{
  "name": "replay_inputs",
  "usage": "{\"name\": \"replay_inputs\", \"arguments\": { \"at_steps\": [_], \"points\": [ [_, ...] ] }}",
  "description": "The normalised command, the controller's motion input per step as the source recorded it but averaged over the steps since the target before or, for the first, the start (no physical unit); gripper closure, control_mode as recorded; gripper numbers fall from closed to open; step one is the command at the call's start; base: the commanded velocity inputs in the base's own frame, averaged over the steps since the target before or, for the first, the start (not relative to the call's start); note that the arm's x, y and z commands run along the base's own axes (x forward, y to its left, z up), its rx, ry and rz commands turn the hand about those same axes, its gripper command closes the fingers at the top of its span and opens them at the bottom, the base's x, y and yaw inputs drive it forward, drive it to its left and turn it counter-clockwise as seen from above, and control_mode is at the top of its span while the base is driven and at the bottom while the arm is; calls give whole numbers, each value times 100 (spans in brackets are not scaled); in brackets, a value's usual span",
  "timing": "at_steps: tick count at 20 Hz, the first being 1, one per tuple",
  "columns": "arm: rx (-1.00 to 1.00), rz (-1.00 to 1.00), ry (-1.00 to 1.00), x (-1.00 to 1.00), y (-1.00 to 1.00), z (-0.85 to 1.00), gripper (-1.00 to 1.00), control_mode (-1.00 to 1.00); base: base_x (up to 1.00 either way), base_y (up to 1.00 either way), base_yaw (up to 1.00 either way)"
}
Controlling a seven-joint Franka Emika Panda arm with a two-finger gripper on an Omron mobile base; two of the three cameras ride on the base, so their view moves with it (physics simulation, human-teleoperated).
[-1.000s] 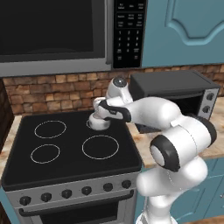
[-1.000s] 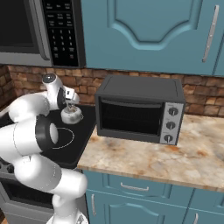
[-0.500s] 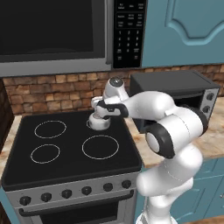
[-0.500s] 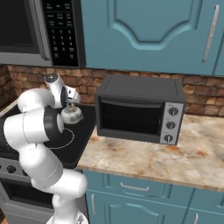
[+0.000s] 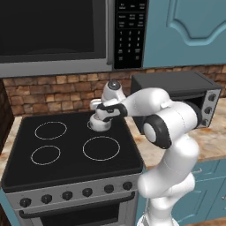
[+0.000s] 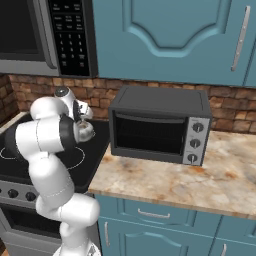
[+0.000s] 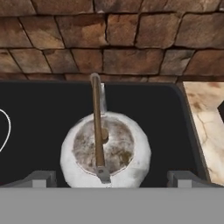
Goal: The kettle is done boiling. Turn off the stove, then wait for 300 timesteps before moving the kettle to the dining table.
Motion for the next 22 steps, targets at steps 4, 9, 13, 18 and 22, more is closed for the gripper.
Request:
{"name": "replay_inputs", "arguments": {
  "at_steps": [4,9,13,18,22],
  "points": [
    [0,0,0,24,11,-9,-100,-100,0,0,0],
    [0,0,0,24,11,-12,-100,-100,0,0,0],
    [0,0,0,19,4,-17,-100,-100,0,0,0],
    [0,0,0,13,1,-14,-100,-100,0,0,0],
    [0,0,0,2,0,-14,-100,-100,0,0,0]
  ]
}}
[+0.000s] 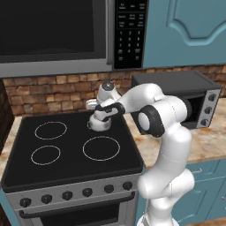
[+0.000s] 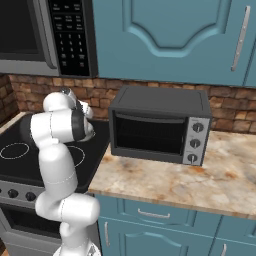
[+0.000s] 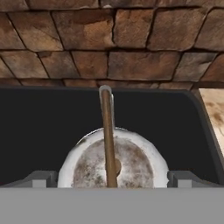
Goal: The kettle is done boiling. Turn off the stove, then wait for 300 timesteps before moving the kettle to the dining table.
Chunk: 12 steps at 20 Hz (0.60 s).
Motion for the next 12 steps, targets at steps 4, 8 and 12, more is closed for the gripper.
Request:
{"name": "replay_inputs", "arguments": {
  "at_steps": [4,8,12],
  "points": [
    [0,0,0,4,1,-19,100,-100,0,0,0],
    [0,0,1,0,2,-18,100,-100,0,0,0],
    [0,0,1,0,0,-13,100,-100,0,0,0]
  ]
}}
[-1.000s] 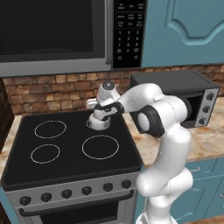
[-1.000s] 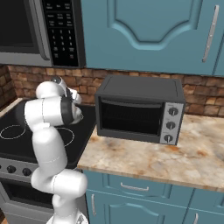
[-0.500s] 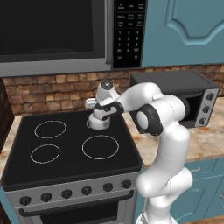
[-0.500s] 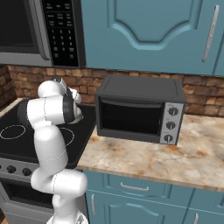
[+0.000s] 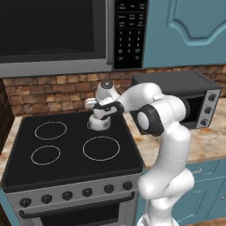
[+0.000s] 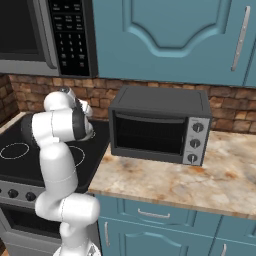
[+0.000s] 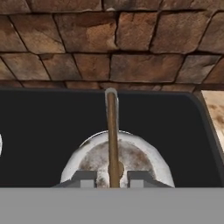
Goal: The kettle is done boiling. Turn off the stove, then wait for 300 timesteps before moving the kettle to the dining table.
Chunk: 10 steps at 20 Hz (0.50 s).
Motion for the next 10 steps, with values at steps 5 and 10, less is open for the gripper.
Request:
{"name": "replay_inputs", "arguments": {
  "at_steps": [5,10],
  "points": [
    [0,0,-4,-5,4,-13,100,-100,0,0,0],
    [0,0,-14,-31,4,-3,100,-100,0,0,0]
  ]
}}
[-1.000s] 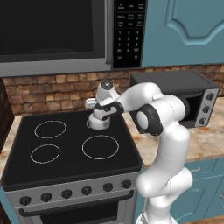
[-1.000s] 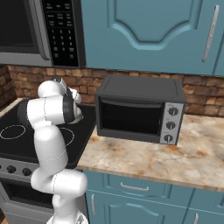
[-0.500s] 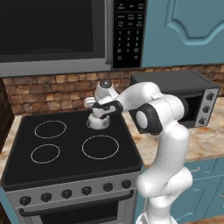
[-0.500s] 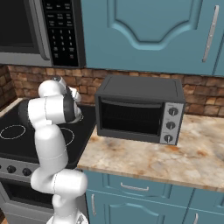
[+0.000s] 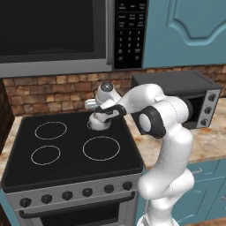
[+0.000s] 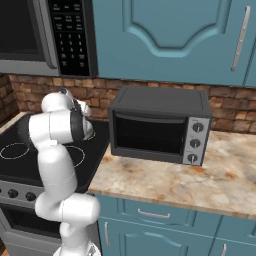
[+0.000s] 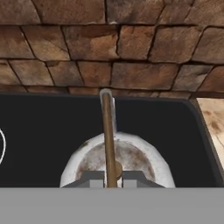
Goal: The kettle is done boiling. Turn off the stove, then wait for 300 timesteps before moving the kettle to the dining table.
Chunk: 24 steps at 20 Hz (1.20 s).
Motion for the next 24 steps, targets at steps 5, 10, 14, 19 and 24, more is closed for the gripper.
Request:
{"name": "replay_inputs", "arguments": {
  "at_steps": [5,10,14,19,24],
  "points": [
    [0,-1,-12,-36,0,0,100,-100,0,0,0],
    [0,0,-8,-29,0,5,100,-100,0,0,0],
    [3,-2,-1,-20,0,22,100,-100,0,0,0],
    [1,0,0,-13,0,25,100,-100,0,0,0],
    [1,0,0,-17,0,28,100,-100,0,0,0]
  ]
}}
